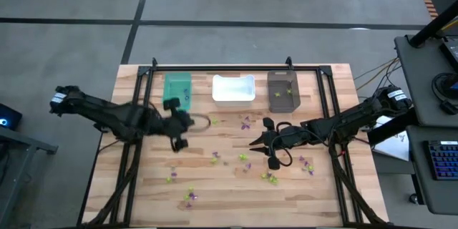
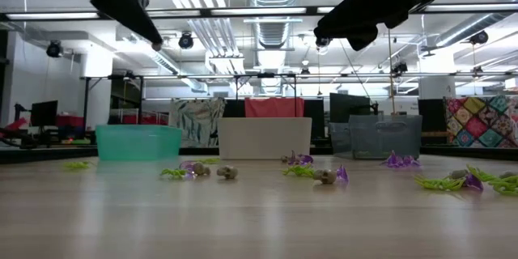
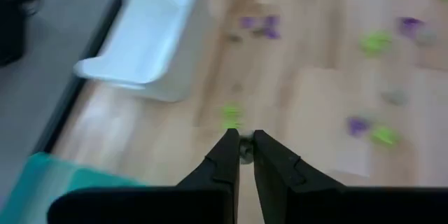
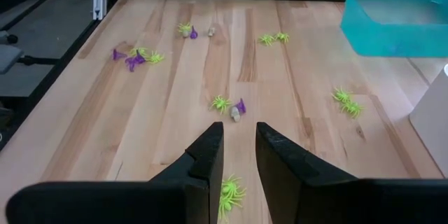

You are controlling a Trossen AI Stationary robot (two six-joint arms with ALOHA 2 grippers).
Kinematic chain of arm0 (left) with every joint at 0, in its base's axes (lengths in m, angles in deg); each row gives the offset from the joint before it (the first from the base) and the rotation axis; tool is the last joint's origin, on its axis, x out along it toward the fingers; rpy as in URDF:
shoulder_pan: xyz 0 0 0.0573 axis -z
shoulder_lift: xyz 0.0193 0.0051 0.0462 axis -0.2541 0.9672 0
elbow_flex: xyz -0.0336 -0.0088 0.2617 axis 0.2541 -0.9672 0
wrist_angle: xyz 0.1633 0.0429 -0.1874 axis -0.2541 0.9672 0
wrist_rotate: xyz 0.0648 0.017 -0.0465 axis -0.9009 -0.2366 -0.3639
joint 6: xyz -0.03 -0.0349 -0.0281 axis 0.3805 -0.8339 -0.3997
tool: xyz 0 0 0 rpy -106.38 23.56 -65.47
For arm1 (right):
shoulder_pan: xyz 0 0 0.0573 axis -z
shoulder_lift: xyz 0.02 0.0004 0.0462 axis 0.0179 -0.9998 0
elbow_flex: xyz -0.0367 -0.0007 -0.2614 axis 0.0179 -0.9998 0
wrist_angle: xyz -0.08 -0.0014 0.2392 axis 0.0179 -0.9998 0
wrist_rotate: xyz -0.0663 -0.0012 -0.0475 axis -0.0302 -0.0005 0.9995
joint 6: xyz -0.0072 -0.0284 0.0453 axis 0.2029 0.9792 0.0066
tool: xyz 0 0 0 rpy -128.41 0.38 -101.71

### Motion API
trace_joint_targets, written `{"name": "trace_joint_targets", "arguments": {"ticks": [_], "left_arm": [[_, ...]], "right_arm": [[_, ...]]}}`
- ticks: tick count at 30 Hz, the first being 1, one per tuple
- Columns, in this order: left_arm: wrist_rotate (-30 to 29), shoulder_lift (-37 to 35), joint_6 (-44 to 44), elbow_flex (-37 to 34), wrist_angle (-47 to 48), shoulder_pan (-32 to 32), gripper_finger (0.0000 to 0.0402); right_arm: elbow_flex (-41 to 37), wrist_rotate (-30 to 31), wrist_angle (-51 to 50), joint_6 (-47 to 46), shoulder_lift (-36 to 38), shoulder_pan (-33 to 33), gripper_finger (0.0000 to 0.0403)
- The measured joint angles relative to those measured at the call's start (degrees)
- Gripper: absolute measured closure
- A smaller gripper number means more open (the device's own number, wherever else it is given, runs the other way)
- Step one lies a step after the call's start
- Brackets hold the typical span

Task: Sort Halloween decoration
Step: Put the white skull toy into the white bin

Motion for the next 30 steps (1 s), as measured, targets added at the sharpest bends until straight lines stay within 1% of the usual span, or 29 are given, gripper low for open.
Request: {"name": "trace_joint_targets", "arguments": {"ticks": [4,9,11,16,20,23,25,30], "left_arm": [[0.1,-1.7,2.4,0.0,0.0,-8.3,0.0391],[0.6,-1.1,6.6,-0.1,1.3,-19.7,0.0391],[2.4,-0.3,7.8,-0.1,1.5,-24.8,0.0391],[9.8,2.6,10.0,-0.2,0.8,-38.1,0.0391],[11.1,6.8,10.1,-0.2,0.6,-47.0,0.0391],[11.2,10.6,10.6,-0.2,0.6,-51.8,0.0391],[11.2,13.5,10.6,-0.2,0.6,-53.8,0.0391],[11.2,20.0,12.6,-0.2,-0.2,-55.4,0.0391]], "right_arm": [[0.0,0.0,0.0,0.1,0.0,0.0,0.0328],[0.0,0.0,0.0,0.1,0.0,0.0,0.0328],[0.0,0.0,0.0,0.1,0.0,0.0,0.0328],[0.0,0.0,0.0,0.2,0.0,0.0,0.0328],[0.0,0.0,0.0,0.2,0.0,0.0,0.0328],[0.0,0.0,-0.1,0.6,0.0,0.0,0.0328],[0.0,0.0,0.0,0.7,0.0,0.0,0.0328],[0.0,0.0,0.0,0.7,0.0,0.0,0.0328]]}}
